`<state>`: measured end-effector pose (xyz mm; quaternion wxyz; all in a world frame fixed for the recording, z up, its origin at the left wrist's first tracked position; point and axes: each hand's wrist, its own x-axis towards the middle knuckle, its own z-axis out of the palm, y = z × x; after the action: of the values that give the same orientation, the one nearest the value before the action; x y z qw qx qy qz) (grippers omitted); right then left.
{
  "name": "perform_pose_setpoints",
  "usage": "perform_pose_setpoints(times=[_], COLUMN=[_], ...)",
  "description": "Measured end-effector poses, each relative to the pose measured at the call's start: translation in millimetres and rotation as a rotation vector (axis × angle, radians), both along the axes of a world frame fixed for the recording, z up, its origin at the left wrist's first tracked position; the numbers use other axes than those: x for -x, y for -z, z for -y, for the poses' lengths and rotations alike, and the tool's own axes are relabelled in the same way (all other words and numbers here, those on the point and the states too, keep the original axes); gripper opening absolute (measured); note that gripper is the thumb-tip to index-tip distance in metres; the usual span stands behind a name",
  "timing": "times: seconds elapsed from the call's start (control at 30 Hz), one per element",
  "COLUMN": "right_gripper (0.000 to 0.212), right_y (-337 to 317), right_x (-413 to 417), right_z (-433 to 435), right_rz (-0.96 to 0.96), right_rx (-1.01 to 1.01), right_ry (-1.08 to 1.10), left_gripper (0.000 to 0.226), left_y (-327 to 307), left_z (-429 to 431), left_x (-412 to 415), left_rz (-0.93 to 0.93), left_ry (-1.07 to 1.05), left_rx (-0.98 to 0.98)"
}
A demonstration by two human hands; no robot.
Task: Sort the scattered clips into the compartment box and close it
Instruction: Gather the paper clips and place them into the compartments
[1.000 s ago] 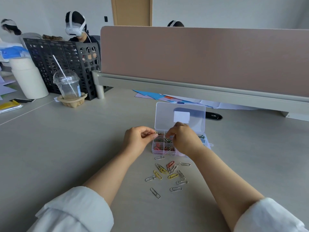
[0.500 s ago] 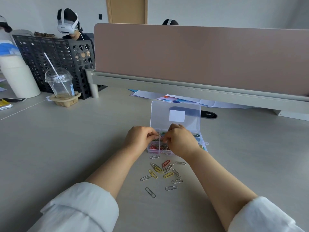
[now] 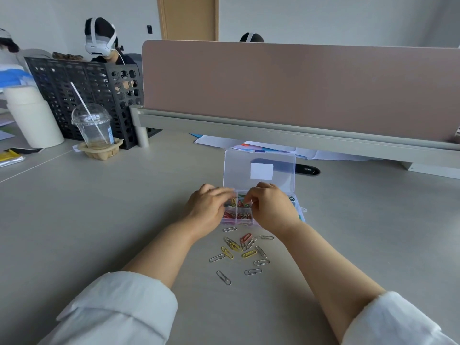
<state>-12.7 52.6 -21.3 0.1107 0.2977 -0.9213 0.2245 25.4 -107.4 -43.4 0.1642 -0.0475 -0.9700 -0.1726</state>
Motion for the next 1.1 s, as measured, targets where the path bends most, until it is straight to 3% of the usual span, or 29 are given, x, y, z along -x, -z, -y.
perform_pose_setpoints(times=[0.1,0.43,0.6,0.7,0.93,1.1], right_gripper=[0.033,0.031,0.024,0.023,0.043,0.04], right_y=[-0.2,-4.7,-7.7,-7.9,-14.9,-9.1], right_x=[-4.9,-24.6,-26.2,-26.7,-46.2,-41.9], right_z=[-9.0,-24.8,-36.1,-42.6,-34.7,-35.6], right_rz=[0.008,0.035,0.162,0.226,0.32,0.311], right_rx=[0.0,0.034,-0.099,-0.256,-0.392,-0.325], right_ry=[0.025,0.036,0.102,0.116,-0.102,-0.133], left_gripper=[0.046,0.044,0.041,0.02,0.035,0.034], left_y=[-1.6,-1.8,-2.9,-8.7,-12.1,-11.2], left_z=[-5.1,-9.6,-8.7,-8.0,-7.9,-16.9], left_x=[-3.4,-21.7,-38.7,-49.4,-60.8,-60.4], left_rz=[0.081,0.018,0.017,0.001,0.348,0.303], left_ry=[0.004,-0.024,-0.024,-0.025,-0.012,0.02], left_rx=[0.051,0.009,0.008,-0.009,0.022,-0.018])
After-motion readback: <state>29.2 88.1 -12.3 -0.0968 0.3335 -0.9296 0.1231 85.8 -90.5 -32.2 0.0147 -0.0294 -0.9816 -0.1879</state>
